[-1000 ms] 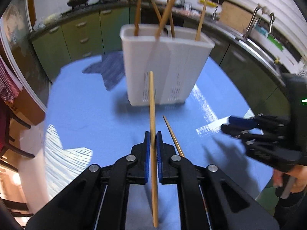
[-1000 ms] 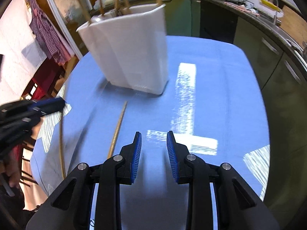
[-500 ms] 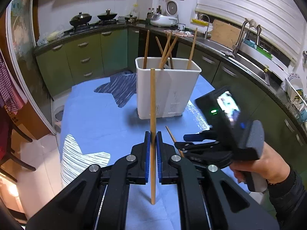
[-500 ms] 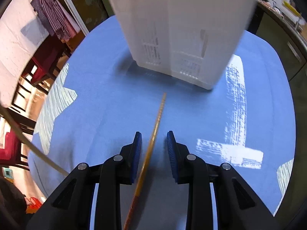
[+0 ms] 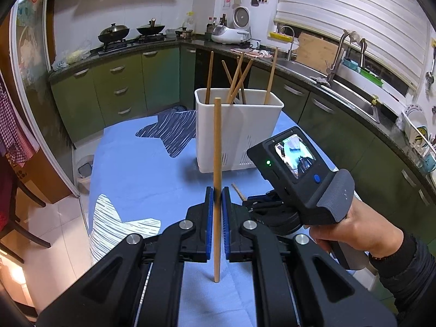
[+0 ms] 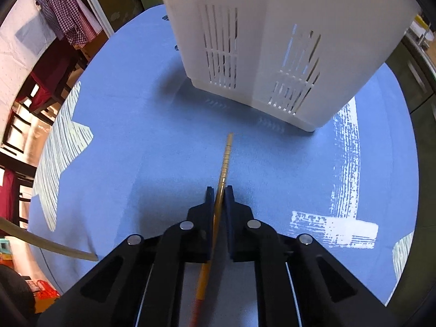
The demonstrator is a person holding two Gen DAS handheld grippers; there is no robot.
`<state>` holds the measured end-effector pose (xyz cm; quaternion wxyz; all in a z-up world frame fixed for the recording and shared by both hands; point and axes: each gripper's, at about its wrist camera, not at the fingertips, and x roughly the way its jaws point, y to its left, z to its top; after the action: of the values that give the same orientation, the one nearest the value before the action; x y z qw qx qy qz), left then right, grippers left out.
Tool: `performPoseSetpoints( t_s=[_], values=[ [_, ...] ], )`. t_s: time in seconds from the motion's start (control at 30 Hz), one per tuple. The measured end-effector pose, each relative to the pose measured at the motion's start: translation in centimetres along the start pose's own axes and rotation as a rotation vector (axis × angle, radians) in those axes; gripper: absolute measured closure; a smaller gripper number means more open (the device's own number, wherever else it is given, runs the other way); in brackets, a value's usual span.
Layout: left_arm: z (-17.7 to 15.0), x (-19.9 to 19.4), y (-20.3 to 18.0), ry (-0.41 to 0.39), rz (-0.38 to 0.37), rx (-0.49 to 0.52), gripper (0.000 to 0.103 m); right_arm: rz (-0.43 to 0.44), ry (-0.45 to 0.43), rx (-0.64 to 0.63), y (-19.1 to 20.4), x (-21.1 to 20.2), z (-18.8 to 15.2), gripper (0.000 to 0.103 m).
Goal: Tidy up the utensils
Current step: 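Grasp the last wooden chopstick with the right gripper while the left gripper lifts its chopstick, then lift both held chopsticks upright and carry them over the white caddy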
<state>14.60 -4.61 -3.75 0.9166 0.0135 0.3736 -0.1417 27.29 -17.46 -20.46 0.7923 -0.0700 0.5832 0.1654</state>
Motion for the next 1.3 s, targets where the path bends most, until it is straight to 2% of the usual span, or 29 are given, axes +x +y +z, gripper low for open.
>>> performPoseSetpoints(
  t_s=[0.2, 0.47, 0.7, 0.97, 1.3],
  values=[
    [0.0, -0.2, -0.1, -0.003, -0.002, 0.006, 0.097, 0.052, -0.064, 0.019, -0.6, -2.2, -0.7, 0.096],
    [0.0, -0.8, -0.4, -0.019, -0.006, 0.019, 0.097, 0.092, -0.26, -0.005, -0.6, -10.6, -3.4, 0.096],
    [0.1, -1.3, -0.6, -0.027, 0.002, 0.025, 0.097, 0.123, -0.379, -0.004, -1.0, -15.9, -6.8, 0.096],
    [0.4, -1.8, -1.0, -0.037, 0.01, 0.034, 0.097, 0.136, -0.431, -0.001, -1.3, -18.4, -9.2, 0.096],
    [1.7, -2.5, -1.4, -0.061, 0.016, 0.05, 0.097, 0.139, -0.498, 0.001, -2.2, -21.1, -8.7, 0.096]
  ],
)
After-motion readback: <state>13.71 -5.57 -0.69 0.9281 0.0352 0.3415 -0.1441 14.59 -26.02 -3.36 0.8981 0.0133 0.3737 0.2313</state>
